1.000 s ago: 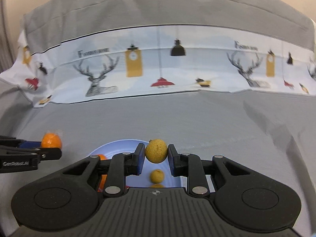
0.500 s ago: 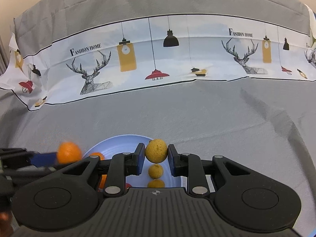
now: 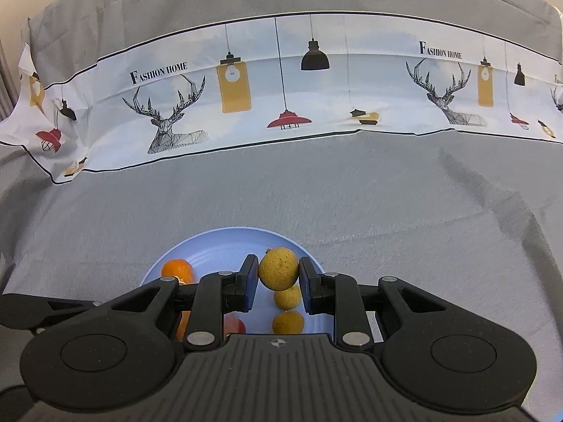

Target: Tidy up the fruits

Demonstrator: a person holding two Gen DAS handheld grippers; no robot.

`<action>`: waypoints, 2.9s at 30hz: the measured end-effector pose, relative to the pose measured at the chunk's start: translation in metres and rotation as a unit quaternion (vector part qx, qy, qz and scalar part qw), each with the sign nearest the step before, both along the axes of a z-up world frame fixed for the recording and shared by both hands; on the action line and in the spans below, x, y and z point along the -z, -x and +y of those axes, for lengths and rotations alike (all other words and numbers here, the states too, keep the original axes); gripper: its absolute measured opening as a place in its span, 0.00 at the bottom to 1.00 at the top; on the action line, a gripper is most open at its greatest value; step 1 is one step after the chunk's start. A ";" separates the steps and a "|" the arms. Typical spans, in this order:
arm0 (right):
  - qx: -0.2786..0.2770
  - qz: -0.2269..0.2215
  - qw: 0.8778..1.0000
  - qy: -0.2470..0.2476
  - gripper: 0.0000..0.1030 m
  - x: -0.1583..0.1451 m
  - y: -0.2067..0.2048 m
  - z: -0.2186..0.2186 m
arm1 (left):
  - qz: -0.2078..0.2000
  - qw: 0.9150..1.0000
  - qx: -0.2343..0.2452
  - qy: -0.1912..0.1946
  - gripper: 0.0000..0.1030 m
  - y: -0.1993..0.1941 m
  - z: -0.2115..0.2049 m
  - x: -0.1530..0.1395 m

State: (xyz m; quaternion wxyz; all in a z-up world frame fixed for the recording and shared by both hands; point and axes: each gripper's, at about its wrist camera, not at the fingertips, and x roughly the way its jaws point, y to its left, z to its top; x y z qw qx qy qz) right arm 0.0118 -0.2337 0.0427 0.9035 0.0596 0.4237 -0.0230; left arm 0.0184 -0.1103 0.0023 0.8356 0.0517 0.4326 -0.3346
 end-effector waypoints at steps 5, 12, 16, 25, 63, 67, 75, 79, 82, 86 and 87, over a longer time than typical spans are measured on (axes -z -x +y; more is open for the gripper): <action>-0.005 0.006 1.000 0.000 0.25 0.002 -0.002 -0.001 | 0.009 1.000 0.004 -0.005 0.38 0.000 -0.002 0.002; -0.013 0.011 1.000 0.000 0.25 0.003 -0.005 0.001 | 0.018 1.000 -0.003 -0.012 0.38 -0.003 0.001 0.004; -0.017 0.015 1.000 0.000 0.25 0.004 -0.005 0.002 | 0.028 1.000 -0.005 -0.011 0.38 -0.005 0.002 0.005; -0.027 0.023 0.999 -0.003 0.28 0.007 -0.006 0.005 | 0.040 0.999 -0.011 -0.005 0.40 -0.008 0.003 0.005; 0.041 -0.019 0.995 0.090 0.99 -0.025 0.051 -0.001 | 0.026 0.992 -0.118 -0.018 0.71 0.041 0.078 -0.034; 0.024 0.009 0.995 0.099 0.99 -0.024 0.068 0.006 | 0.013 0.990 -0.137 -0.022 0.84 0.062 0.089 -0.044; 0.026 0.028 0.998 0.054 0.99 -0.027 0.103 0.012 | 0.001 0.987 -0.154 -0.034 1.00 0.087 0.087 -0.045; 0.041 0.042 0.997 0.055 0.99 -0.019 0.097 0.012 | 0.023 0.983 -0.178 -0.047 1.00 0.076 0.083 -0.032; 0.051 0.059 0.996 0.053 0.99 -0.011 0.089 0.012 | 0.053 0.978 -0.198 -0.046 1.00 0.066 0.085 -0.022; 0.055 0.076 0.994 0.062 0.99 -0.002 0.083 0.013 | 0.058 0.975 -0.206 -0.057 1.00 0.062 0.085 -0.017; 0.054 0.079 0.993 0.063 0.99 0.000 0.083 0.013 | 0.058 0.975 -0.206 -0.058 1.00 0.062 0.084 -0.017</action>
